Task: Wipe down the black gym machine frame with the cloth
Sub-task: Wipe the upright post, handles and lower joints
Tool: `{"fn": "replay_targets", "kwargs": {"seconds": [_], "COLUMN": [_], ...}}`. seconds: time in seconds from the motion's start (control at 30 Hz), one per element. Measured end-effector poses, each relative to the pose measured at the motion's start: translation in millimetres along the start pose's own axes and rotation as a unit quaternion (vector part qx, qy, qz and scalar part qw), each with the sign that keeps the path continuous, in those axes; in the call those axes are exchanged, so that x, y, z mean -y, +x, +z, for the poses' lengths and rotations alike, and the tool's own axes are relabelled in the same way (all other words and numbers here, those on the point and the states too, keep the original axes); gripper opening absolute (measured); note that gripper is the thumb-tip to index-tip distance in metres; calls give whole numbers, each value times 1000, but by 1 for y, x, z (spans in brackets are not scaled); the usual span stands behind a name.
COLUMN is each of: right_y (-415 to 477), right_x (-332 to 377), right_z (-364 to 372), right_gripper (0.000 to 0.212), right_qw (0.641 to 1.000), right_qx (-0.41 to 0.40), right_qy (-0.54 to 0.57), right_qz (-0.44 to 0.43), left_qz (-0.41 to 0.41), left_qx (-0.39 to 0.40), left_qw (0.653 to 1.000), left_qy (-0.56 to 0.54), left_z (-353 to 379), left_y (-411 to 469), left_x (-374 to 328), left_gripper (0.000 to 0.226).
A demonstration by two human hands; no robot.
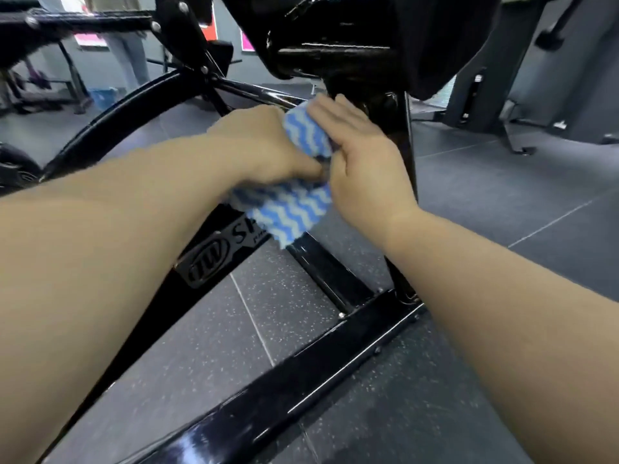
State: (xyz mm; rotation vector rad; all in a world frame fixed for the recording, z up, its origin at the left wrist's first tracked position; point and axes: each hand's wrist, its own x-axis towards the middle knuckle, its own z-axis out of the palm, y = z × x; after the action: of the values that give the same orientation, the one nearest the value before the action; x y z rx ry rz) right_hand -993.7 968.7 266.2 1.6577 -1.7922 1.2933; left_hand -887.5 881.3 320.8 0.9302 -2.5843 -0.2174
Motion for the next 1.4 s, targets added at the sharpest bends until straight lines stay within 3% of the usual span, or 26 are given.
{"fn": "replay_targets", "kwargs": {"seconds": [0.07,0.2,0.3,0.5,0.67,0.77,0.83,0.93,1.07,1.17,1.23,1.3,1.4], "right_y": [-7,-4,0,-8,-9,-8,-9,-6,-8,14,32,35,27], "right_x": [6,22,13,4,10,18,15,14,13,29,39,47,47], "right_z": [0,3,2,13,21,32,37,40,29,16,20,32,41], "right_gripper": [61,54,47,45,38,39,39,39,37,33,34,34,35], "right_qw": [999,995,997,999,992,995,997,997,997,997,989,977,972], "right_qx": [43,-12,-41,-32,-62,-61,-61,-76,-74,-33,35,84,48], "right_qy": [-6,38,27,36,93,54,24,13,-15,-64,-125,-174,-206], "right_qz": [11,87,61,17,51,52,35,15,8,-30,-74,-92,-100], "left_qz": [-27,-90,-90,-72,-173,-191,-175,-129,-136,-198,-211,-174,-98], "left_qx": [15,10,-37,-86,-48,-11,17,-13,-23,13,41,60,29], "left_qw": [999,996,995,992,982,981,984,991,990,979,973,980,994], "left_qy": [-27,-18,32,52,53,44,28,25,-18,-50,-88,-77,-44], "left_z": [3,9,15,17,20,12,6,3,9,7,3,0,1], "left_y": [-23,-58,-47,-43,-118,-133,-114,-78,-85,-124,-132,-119,-84], "left_x": [19,46,38,21,75,87,68,42,56,89,92,82,53], "left_gripper": [48,68,80,75,80,79,66,60,61,68,61,50,53]}}
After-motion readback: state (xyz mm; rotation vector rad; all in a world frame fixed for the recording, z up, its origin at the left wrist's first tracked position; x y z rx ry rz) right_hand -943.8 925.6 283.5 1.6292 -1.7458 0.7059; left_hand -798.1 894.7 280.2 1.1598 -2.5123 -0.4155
